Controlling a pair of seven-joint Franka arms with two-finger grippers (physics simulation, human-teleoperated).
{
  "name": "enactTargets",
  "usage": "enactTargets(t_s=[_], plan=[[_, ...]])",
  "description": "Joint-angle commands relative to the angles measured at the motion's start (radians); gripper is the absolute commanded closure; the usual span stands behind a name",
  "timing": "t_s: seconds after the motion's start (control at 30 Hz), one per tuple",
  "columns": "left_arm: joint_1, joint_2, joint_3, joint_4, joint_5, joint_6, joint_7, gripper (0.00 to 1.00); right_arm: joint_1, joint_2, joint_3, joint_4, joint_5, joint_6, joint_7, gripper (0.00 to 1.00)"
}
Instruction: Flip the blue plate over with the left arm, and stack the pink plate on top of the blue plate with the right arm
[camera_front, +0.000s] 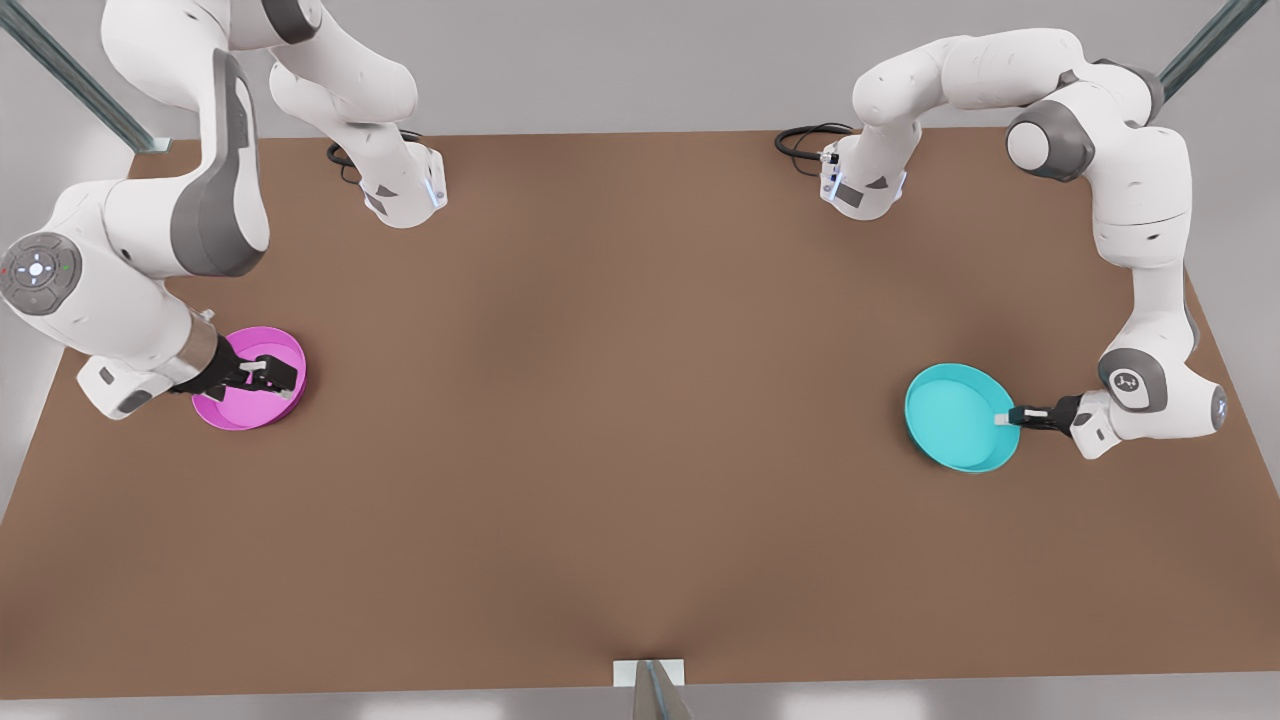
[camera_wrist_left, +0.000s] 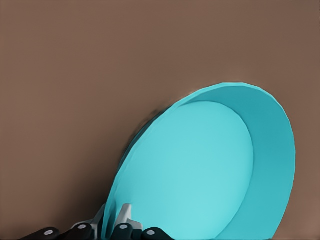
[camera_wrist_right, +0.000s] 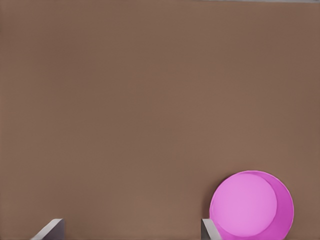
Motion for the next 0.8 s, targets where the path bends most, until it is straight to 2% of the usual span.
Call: enactTargets(t_s=[0.0,0.67,0.77], plan=[[0.001,0.0,0.0,0.0,-0.001,0.0,0.0,0.75,-0.003,-0.001,0.0,-0.001,0.0,0.0,0.0,0.0],[-0.015,-0.029,0.006,0.015,0.006,-0.079,-0.006,0.79,-0.006,0.003,0.0,0.002,-0.001,0.004,-0.002,0.0],[-0.038,-0.037,0.009,0.074,0.111,-0.131,-0.021,0.79,-0.001,0.003,0.0,0.001,0.002,0.004,-0.003,0.0]])
